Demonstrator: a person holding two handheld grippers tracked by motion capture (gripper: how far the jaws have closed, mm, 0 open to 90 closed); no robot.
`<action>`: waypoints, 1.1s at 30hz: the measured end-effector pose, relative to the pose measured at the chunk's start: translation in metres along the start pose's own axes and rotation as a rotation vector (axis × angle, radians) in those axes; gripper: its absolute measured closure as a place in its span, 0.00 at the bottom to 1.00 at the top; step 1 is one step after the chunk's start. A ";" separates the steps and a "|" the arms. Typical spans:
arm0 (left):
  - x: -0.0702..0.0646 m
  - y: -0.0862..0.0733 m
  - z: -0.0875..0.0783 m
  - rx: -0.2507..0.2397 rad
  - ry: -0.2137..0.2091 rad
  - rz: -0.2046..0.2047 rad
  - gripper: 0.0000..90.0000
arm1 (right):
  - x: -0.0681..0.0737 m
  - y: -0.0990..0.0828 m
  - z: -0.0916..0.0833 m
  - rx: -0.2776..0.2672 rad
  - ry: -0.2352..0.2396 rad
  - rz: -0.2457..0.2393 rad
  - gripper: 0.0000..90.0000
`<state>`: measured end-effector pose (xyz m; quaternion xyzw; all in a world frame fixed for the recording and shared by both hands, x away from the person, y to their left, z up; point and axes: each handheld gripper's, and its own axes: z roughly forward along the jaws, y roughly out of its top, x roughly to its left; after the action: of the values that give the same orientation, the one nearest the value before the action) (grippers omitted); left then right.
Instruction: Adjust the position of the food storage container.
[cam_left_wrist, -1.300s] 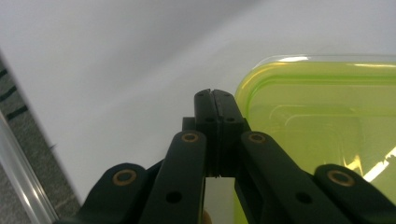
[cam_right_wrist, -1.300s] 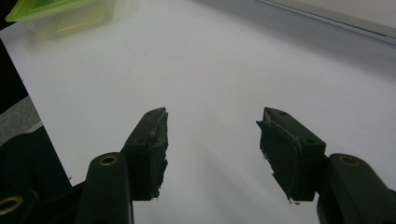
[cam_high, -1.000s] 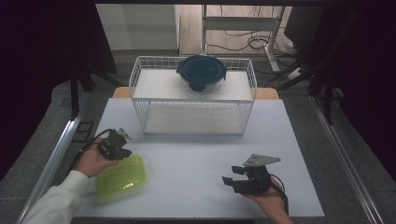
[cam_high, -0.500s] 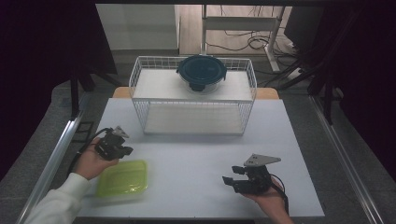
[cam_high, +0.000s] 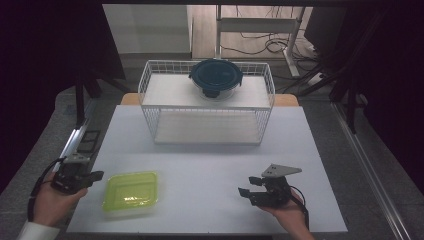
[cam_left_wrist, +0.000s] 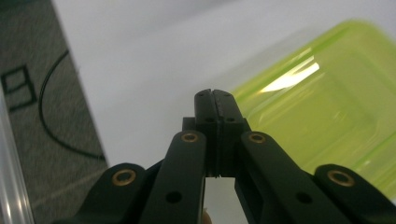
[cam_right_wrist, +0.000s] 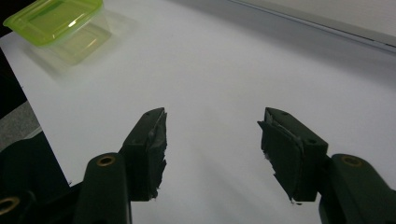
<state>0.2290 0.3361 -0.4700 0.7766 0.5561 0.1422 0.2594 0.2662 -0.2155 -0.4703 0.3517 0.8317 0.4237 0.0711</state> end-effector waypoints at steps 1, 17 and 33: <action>0.000 0.000 0.000 0.000 0.000 0.000 1.00 | 0.000 0.000 0.000 -0.001 -0.002 0.000 0.44; -0.011 -0.026 0.022 0.106 -0.083 -0.050 1.00 | 0.002 0.001 0.000 -0.002 -0.018 0.010 0.38; -0.111 0.043 0.074 0.150 -0.258 0.135 1.00 | -0.002 -0.001 -0.003 -0.008 -0.034 0.032 0.36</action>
<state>0.2631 0.2035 -0.4996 0.8413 0.4737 0.0165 0.2599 0.2657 -0.2190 -0.4694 0.3719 0.8229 0.4221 0.0800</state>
